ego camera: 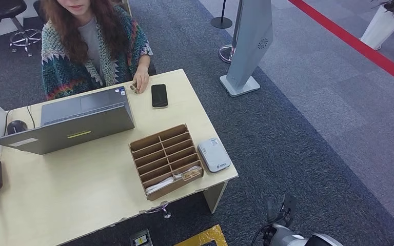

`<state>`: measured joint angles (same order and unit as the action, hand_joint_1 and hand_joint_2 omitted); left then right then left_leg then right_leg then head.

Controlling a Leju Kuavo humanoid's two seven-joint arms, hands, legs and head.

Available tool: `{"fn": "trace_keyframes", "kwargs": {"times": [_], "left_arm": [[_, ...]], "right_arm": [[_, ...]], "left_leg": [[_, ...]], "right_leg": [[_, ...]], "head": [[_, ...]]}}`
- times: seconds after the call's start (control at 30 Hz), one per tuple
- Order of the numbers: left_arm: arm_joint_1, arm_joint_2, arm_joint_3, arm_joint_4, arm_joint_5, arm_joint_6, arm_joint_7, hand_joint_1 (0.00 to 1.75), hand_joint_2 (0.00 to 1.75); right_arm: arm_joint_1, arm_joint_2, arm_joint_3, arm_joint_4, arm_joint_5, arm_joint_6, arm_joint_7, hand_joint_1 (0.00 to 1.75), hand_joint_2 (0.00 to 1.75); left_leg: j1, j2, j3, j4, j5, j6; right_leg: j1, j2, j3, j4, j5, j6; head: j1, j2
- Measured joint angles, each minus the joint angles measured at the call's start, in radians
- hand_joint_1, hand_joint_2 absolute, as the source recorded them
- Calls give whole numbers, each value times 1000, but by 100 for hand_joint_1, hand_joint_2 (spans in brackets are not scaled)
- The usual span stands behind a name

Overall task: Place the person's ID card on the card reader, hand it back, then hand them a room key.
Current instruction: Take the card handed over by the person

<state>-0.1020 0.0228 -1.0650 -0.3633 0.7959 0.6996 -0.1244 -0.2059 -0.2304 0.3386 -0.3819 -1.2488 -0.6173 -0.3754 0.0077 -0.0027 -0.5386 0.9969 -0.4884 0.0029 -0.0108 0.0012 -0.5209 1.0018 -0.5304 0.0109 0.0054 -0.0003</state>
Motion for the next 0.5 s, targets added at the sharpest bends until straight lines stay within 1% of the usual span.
{"fn": "trace_keyframes", "kwargs": {"times": [0.07,0.1,0.17,0.2,0.27,0.33,0.4,0.5], "left_arm": [[1,0,9,0,1,0,-6,0,0],[2,0,13,0,1,0,-8,0,0],[3,0,21,0,1,0,-12,0,0],[3,0,24,1,0,0,-14,0,0],[3,-1,31,1,-6,0,-15,0,0],[3,-3,35,1,-14,0,-14,0,0],[6,-5,35,1,-17,0,-8,0,0],[11,-7,35,1,-18,-1,8,0,0]], "right_arm": [[-17,-30,-46,-66,53,-49,-29,0,175],[-30,-46,-69,-99,108,-62,-37,0,175],[-66,-75,-121,-175,308,-72,-14,0,175],[-87,-84,-149,-217,444,-73,24,0,175],[-136,-93,-212,-332,764,-76,148,0,175],[-181,-96,-265,-471,1023,-78,265,0,175],[-219,-103,-292,-590,1162,-79,349,0,175],[-277,-119,-298,-750,1345,-80,451,0,175]], "left_leg": [[-1,0,0,0,0,1],[-1,0,-1,0,1,1],[-2,1,-2,0,1,1],[-2,1,-3,0,2,1],[-2,0,-2,0,3,2],[-2,-3,-2,0,6,3],[-2,-9,-3,1,7,4],[-2,-11,-5,1,8,3]], "right_leg": [[-1,0,0,0,1,1],[-1,0,0,0,1,1],[-2,1,0,1,2,3],[-2,1,0,1,3,3],[-2,0,-1,1,4,3],[-2,-3,-1,1,4,4],[-3,-8,-2,1,4,4],[-3,-9,-2,1,4,4]], "head": [[0,0],[0,0],[0,0],[0,0],[0,0],[0,0],[0,0],[0,0]]}}
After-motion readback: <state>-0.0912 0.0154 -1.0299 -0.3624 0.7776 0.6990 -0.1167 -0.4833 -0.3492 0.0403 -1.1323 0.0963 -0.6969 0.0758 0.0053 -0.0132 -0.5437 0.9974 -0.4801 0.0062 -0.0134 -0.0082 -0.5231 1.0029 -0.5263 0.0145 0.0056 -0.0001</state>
